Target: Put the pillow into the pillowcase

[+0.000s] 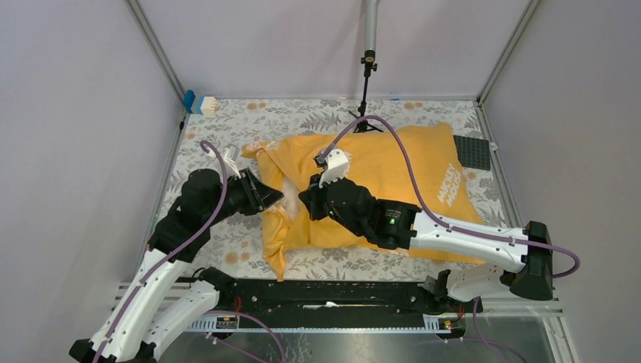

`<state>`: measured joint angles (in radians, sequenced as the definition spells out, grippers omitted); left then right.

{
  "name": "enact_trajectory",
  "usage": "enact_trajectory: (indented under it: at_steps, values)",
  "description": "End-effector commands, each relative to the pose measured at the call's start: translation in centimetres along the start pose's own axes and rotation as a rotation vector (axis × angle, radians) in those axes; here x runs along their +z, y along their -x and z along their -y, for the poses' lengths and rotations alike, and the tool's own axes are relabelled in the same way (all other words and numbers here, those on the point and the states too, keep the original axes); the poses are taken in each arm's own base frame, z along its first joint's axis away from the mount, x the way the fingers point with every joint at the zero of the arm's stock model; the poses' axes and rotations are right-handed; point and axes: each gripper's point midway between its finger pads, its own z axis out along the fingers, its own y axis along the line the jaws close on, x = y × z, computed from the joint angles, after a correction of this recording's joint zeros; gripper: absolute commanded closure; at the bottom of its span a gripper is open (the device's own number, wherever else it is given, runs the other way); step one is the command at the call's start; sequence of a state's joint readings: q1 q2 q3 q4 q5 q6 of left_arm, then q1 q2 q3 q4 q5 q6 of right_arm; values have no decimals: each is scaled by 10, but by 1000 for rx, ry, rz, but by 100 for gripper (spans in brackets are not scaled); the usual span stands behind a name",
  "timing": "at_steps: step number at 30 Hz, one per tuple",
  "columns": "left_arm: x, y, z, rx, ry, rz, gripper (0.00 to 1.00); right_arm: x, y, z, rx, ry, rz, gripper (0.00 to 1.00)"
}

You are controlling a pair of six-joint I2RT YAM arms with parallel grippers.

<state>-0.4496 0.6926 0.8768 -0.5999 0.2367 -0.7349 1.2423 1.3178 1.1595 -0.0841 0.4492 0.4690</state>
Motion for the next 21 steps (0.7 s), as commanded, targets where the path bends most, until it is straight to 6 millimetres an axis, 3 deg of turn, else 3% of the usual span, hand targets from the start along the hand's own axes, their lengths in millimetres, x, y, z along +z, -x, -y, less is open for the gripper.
enact_trajectory:
  at_steps: [1,5,8,14,21]
  values:
    - [-14,-4,28,23,-132,-32,77,-7,41,-14,49,46,91,100]
    - [-24,24,-18,37,159,116,75,-6,41,-14,52,39,85,100]
    - [-18,39,-39,67,290,159,71,-6,40,-15,57,41,82,100]
    - [21,35,-52,106,316,87,59,-3,38,-15,58,42,75,100]
    - [42,23,-54,132,297,18,46,4,30,-12,52,23,62,100]
